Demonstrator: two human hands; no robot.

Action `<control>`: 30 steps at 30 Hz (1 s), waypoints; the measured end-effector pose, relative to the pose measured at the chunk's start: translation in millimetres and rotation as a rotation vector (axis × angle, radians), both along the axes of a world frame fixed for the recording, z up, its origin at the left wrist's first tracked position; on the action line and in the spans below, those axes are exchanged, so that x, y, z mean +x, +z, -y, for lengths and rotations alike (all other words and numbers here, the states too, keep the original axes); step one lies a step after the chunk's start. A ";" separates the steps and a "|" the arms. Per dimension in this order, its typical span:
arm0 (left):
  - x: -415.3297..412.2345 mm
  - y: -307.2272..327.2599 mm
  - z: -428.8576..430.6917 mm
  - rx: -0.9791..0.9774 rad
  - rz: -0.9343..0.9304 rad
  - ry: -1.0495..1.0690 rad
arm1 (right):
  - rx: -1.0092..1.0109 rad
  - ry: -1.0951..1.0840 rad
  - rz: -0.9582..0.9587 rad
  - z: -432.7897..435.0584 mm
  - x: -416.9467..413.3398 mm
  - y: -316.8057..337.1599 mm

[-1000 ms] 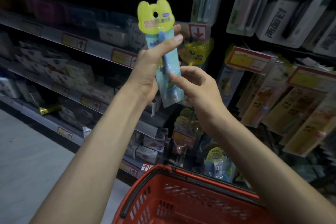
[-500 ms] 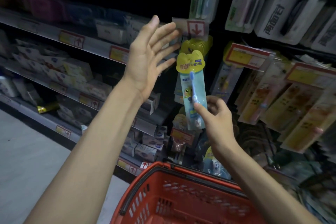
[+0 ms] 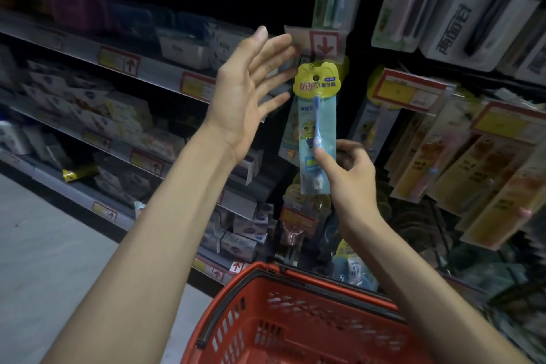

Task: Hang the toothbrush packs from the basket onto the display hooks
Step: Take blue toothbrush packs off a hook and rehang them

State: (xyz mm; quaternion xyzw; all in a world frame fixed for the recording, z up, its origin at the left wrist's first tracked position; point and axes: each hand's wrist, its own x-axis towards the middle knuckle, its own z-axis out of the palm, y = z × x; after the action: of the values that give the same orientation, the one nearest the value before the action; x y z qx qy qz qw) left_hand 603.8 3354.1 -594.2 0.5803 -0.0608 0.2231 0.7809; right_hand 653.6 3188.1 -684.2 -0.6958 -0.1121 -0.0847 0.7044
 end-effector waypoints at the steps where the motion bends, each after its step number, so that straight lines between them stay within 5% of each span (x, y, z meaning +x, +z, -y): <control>1: 0.2 0.0 -0.3 -0.003 0.003 -0.003 | 0.001 -0.002 0.002 -1.7 0.6 0.1; 18: 1.6 -1.6 -0.3 0.017 0.024 0.001 | -0.021 -0.100 -0.074 -21.0 17.0 -9.9; 30: 8.8 -18.6 16.8 0.480 0.264 0.367 | -0.209 -0.090 -0.057 -8.7 17.1 -26.6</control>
State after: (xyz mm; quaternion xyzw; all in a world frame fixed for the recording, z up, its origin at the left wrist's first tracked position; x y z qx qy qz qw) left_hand 612.6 3337.3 -612.8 0.7152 -0.1071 0.4127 0.5539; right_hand 670.6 3196.8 -710.8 -0.7719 -0.0690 -0.0845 0.6263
